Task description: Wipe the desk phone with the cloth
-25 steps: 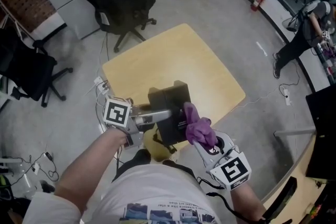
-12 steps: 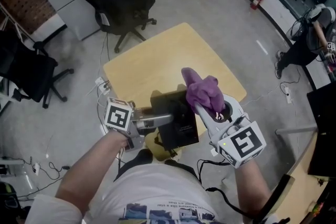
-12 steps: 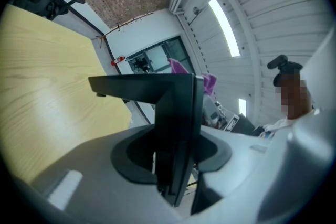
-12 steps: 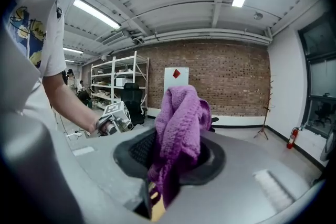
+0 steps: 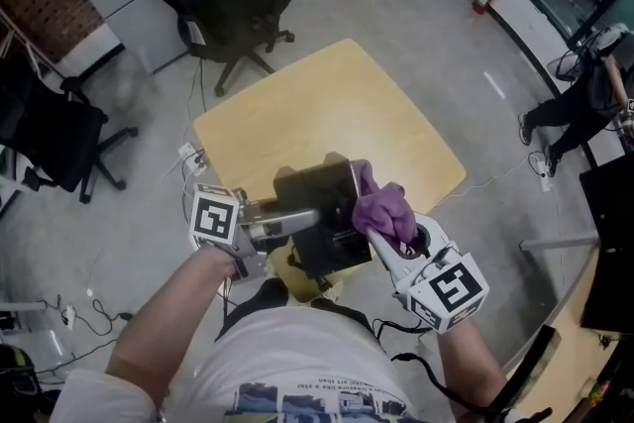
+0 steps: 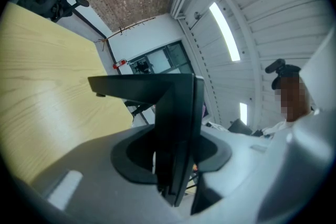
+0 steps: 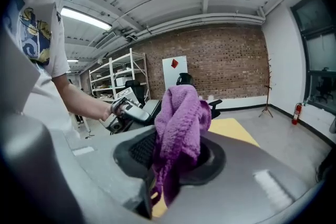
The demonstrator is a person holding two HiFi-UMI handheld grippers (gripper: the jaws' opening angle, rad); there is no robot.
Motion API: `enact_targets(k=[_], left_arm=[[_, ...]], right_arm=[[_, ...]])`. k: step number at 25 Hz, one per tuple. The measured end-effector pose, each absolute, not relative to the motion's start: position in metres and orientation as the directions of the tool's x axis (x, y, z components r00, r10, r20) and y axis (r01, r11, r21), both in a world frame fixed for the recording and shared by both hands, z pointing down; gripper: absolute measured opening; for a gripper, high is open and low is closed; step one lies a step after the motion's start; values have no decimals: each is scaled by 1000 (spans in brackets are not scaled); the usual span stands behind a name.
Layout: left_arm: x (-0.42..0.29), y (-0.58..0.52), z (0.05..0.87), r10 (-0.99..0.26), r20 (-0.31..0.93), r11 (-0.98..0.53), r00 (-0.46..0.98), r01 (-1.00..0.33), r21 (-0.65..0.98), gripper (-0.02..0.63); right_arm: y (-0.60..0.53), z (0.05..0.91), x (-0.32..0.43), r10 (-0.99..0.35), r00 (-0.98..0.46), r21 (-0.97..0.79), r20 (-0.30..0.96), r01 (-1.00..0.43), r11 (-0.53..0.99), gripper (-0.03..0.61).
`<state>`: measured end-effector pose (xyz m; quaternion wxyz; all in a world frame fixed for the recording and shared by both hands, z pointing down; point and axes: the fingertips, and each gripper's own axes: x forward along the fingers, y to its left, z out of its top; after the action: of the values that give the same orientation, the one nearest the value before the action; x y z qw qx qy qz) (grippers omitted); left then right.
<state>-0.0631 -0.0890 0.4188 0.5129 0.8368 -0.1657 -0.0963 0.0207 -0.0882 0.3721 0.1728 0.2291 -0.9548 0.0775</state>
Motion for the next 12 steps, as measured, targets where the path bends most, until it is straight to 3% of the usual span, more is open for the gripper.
enact_targets(k=[12], left_arm=[[-69,-103,416,-394,10,-419,919,-189,888,179]], right_arm=[[-48,420,59,-367,-803,-175,469,-492,853,104]])
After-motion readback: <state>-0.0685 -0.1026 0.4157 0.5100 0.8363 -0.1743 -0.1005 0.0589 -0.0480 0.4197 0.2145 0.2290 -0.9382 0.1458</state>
